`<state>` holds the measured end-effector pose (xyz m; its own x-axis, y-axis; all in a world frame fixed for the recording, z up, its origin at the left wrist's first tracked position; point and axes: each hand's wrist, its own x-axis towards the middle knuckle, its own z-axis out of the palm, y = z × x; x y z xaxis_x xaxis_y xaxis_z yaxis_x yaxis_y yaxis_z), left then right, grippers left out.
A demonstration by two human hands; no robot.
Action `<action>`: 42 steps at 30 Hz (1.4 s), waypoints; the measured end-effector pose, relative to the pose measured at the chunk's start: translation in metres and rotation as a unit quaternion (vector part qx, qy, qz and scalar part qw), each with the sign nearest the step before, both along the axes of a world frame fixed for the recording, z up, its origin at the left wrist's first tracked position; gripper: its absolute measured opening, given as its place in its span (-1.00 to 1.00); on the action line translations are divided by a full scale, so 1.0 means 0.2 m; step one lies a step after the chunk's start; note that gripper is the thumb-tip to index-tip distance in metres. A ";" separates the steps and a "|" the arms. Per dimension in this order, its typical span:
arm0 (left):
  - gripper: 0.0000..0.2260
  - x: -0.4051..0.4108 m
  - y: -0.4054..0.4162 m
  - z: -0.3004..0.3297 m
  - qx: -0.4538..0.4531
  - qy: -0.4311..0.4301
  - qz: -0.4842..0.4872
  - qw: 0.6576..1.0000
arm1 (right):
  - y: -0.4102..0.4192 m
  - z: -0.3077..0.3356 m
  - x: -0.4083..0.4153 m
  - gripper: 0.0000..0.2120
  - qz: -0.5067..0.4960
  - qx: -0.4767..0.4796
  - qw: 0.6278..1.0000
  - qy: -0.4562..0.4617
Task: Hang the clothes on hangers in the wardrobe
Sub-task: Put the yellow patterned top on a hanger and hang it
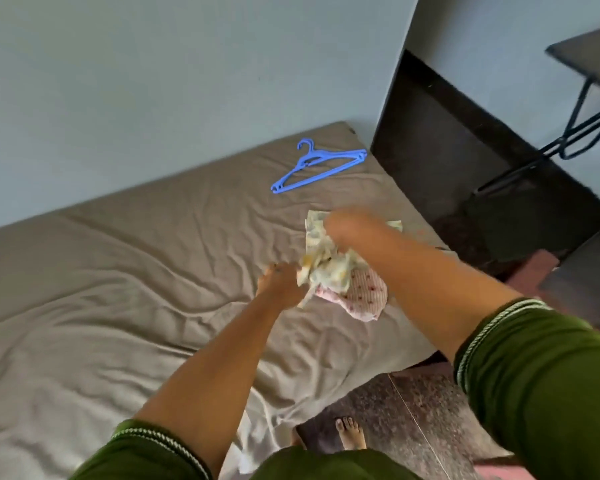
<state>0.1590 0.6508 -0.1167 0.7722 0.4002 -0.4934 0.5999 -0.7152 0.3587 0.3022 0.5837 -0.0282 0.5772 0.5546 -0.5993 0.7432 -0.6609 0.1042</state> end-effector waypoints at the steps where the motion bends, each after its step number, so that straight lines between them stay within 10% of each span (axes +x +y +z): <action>1: -0.39 0.02 0.02 0.06 -0.019 -0.040 0.024 0.999 | 0.03 0.10 0.04 -0.61 -0.002 0.046 0.999 0.012; 6: 0.08 0.13 0.16 0.40 0.007 -0.241 0.074 0.968 | 0.08 0.56 0.02 -0.78 0.064 0.104 0.992 0.004; 10: -0.33 0.18 0.32 0.63 0.012 -0.207 0.062 0.976 | 0.12 0.73 0.02 -0.88 -0.012 0.338 0.941 0.027; 13: -0.41 0.13 0.38 0.72 0.062 -0.274 0.186 0.942 | 0.16 0.77 0.03 -0.85 -0.158 0.548 0.807 0.152; 17: -0.20 0.02 0.47 0.73 0.007 -0.336 0.514 0.789 | 0.19 0.86 -0.01 -0.68 -0.302 0.668 0.575 0.362; 22: -0.61 -0.07 0.48 0.76 -0.315 -0.374 0.282 0.826 | 0.25 0.91 -0.06 -0.59 -0.293 0.599 0.518 0.535; 24: -0.44 -0.08 0.53 0.80 -0.390 -0.357 0.236 0.815 | 0.27 0.90 -0.07 -0.56 -0.287 0.600 0.494 0.560; 26: -0.28 -0.08 0.57 0.84 -0.373 -0.336 0.188 0.844 | 0.29 0.90 -0.06 -0.55 -0.295 0.618 0.456 0.567; 29: -0.67 -0.10 0.57 0.89 -0.280 -0.371 0.153 0.872 | 0.29 0.86 -0.04 -0.62 -0.307 0.632 0.423 0.572; 35: -0.69 -0.08 0.61 0.87 -0.202 -0.447 0.275 0.827 | 0.29 0.70 0.05 -0.64 -0.353 0.641 0.507 0.456; 39: -0.66 0.00 0.56 0.91 -0.193 -0.413 0.281 0.845 | 0.29 0.53 0.13 -0.48 -0.339 0.504 0.790 0.080; 42: -0.73 0.10 0.53 0.88 -0.290 -0.369 0.320 0.823 | 0.32 0.43 0.11 -0.53 -0.210 0.315 0.925 0.021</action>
<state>0.1784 0.7570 0.0586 0.6704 0.7038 -0.2351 0.2521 0.0819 0.9642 0.3238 0.6485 0.0571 0.8049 0.5337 -0.2595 0.4023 -0.8121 -0.4226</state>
